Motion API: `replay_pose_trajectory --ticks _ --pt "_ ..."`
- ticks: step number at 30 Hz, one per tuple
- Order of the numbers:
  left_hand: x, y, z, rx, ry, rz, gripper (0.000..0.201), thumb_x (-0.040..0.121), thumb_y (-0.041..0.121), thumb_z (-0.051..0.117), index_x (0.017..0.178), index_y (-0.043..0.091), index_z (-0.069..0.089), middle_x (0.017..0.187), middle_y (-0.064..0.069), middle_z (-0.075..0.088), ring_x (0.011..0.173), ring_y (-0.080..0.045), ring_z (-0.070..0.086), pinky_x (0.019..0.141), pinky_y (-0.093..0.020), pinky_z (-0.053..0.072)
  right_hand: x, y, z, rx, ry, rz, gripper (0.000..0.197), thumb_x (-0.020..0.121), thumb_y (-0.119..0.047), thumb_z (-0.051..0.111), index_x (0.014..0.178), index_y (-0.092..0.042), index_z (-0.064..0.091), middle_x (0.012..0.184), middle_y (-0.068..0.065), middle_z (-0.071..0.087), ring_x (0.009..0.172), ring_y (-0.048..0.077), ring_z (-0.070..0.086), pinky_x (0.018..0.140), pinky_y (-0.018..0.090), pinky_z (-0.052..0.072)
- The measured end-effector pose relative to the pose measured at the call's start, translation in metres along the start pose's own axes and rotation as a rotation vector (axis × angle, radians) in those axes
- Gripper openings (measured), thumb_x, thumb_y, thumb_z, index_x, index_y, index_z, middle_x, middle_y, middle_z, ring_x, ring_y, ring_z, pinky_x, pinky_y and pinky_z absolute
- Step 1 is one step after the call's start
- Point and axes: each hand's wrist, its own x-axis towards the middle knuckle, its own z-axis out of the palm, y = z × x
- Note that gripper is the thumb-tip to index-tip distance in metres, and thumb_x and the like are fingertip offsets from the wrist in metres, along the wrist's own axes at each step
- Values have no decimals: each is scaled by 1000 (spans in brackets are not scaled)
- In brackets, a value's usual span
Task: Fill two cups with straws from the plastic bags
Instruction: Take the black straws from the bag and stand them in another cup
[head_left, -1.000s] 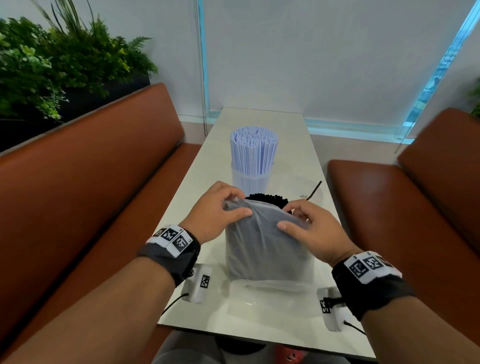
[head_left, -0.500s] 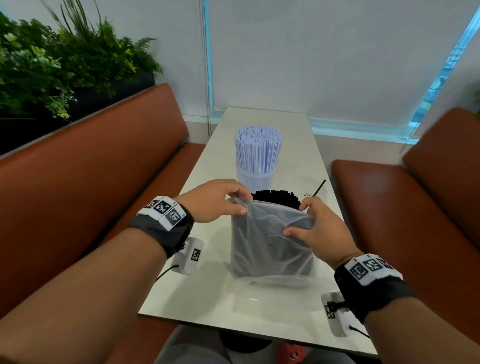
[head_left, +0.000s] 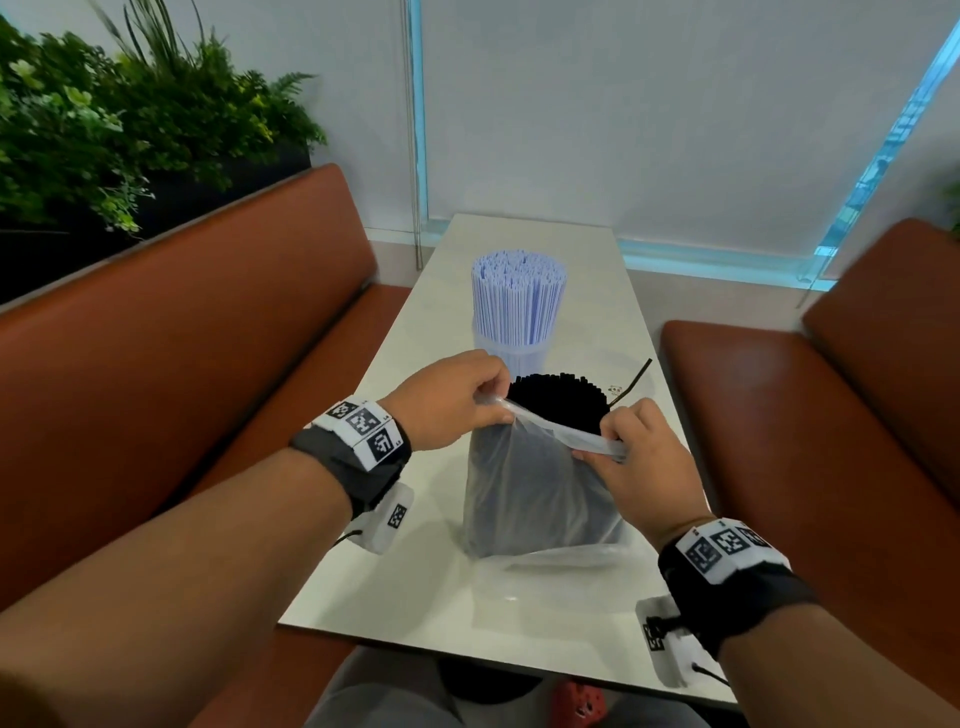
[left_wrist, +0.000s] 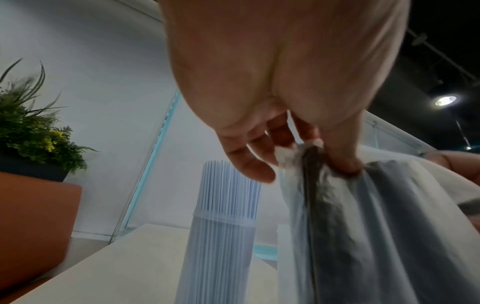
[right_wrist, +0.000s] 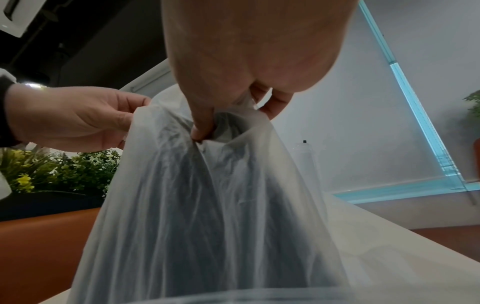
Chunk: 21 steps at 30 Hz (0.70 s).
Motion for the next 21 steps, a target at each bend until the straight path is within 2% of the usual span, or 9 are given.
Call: replay_pose_trajectory --ticks 2,4,5,8,10,12,15,17,21 --pt "-3 -5 -10 -61 -111 -15 16 87 29 73 96 33 60 100 15 61 88 1 58 73 -16 44 0 0 0 -17 15 -18 30 82 -30 81 81 -29 52 89 -9 44 65 20 51 53 33 45" --pt "-6 -9 -20 -66 -208 -23 25 88 20 69 109 33 63 107 19 61 89 12 57 74 -6 42 -3 0 0 -36 40 -28 19 83 -25 80 87 -22 61 90 -6 45 65 22 52 52 33 47" --pt "-7 -11 -22 -41 -214 -16 26 88 16 68 109 31 64 108 20 60 92 12 57 75 -6 42 -4 -1 1 -37 47 -33 18 83 -24 79 90 -22 63 91 -6 45 65 23 53 52 33 47" --pt "-8 -10 -17 15 -97 32 17 88 11 68 92 26 61 98 14 60 91 -2 58 78 -18 44 -12 -9 7 -9 60 -38 26 78 -40 72 98 -27 62 96 -10 41 70 18 55 54 27 45" --pt "-9 -9 -6 34 -1 49 22 87 10 68 85 27 55 94 9 56 87 -11 58 78 -26 47 -16 -15 11 3 87 -40 47 71 -61 69 102 -26 61 100 -11 40 73 12 53 58 22 43" --pt "-11 -8 8 68 91 56 26 85 9 66 81 28 49 91 6 52 81 -18 55 74 -34 48 -17 -19 16 -18 113 -26 64 63 -70 75 103 -21 60 102 -8 40 75 11 51 58 22 46" --pt "-16 -9 28 158 243 92 22 84 8 67 81 22 52 89 4 50 73 -16 48 64 -31 42 -14 -20 20 -51 156 -10 61 60 -58 87 96 -17 60 99 -5 39 71 14 50 55 27 49" --pt "-22 -14 40 201 329 166 17 84 6 70 85 18 57 92 1 53 78 -15 48 65 -27 42 -14 -19 21 -51 166 -35 53 62 -51 89 89 -18 58 94 -3 41 65 18 51 51 29 50" --pt "-36 -24 56 228 363 269 7 89 12 63 95 14 60 102 -2 56 87 -21 54 66 -38 53 -21 -16 21 -31 163 -82 42 67 -45 88 80 -21 56 90 -10 33 61 16 46 47 26 44"
